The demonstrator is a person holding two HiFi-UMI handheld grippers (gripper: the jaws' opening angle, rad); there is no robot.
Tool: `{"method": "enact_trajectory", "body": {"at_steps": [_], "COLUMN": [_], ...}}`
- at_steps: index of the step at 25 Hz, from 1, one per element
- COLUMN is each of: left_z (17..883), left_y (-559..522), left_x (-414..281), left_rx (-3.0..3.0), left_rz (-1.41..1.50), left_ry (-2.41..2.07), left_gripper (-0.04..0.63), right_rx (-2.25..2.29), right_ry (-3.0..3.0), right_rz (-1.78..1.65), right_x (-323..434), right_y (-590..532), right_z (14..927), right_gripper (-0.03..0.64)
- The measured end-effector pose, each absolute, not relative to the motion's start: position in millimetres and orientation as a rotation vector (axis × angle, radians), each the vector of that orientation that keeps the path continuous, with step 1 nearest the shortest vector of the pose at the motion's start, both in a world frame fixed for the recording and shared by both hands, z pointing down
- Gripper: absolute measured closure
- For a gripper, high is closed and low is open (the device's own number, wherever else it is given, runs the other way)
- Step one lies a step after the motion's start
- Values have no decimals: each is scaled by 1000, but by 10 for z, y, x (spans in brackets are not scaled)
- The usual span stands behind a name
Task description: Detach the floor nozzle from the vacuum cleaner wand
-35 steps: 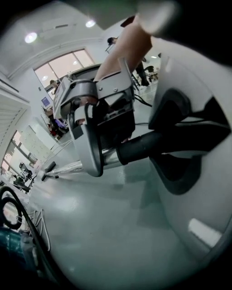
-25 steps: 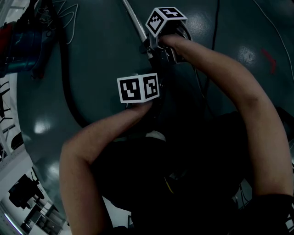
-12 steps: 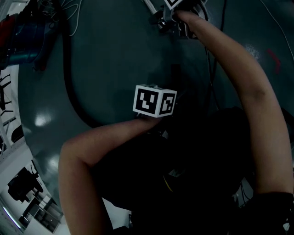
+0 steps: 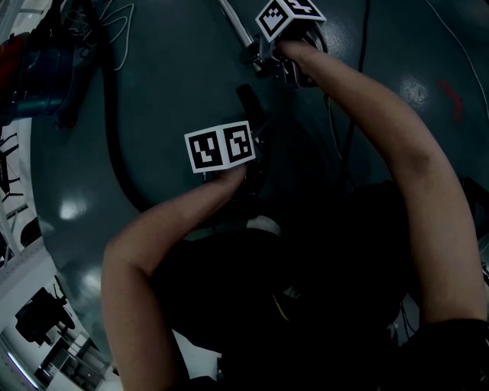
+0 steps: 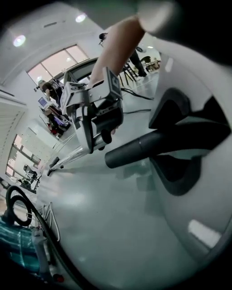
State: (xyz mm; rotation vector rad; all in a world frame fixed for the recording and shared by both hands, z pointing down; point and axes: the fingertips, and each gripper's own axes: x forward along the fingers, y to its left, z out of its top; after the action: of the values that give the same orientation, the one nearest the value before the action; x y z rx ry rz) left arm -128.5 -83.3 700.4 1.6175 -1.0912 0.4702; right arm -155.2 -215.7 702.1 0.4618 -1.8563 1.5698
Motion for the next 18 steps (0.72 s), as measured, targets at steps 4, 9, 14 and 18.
{"method": "enact_trajectory", "body": {"at_steps": [4, 9, 14, 18], "left_z": [6994, 6982, 6903, 6887], "left_y": [-950, -1140, -1403, -1570], "left_x": [-1525, -1603, -1580, -1605], "left_rx": [1582, 1592, 1623, 1602], "left_rz": [436, 409, 354, 319], "left_ry": [-1160, -1193, -1210, -1242], "left_gripper": [403, 399, 393, 393], "right_rx": [484, 487, 538, 570], "right_ry": [-1869, -1883, -1881, -1883], "right_rz": [1569, 1590, 1556, 1523], "right_x": [-1513, -1517, -1470, -1457], "right_y": [-2210, -2259, -2284, -2295], "right_z": [7037, 7109, 7120, 7110], "right_gripper": [449, 448, 448, 448]}}
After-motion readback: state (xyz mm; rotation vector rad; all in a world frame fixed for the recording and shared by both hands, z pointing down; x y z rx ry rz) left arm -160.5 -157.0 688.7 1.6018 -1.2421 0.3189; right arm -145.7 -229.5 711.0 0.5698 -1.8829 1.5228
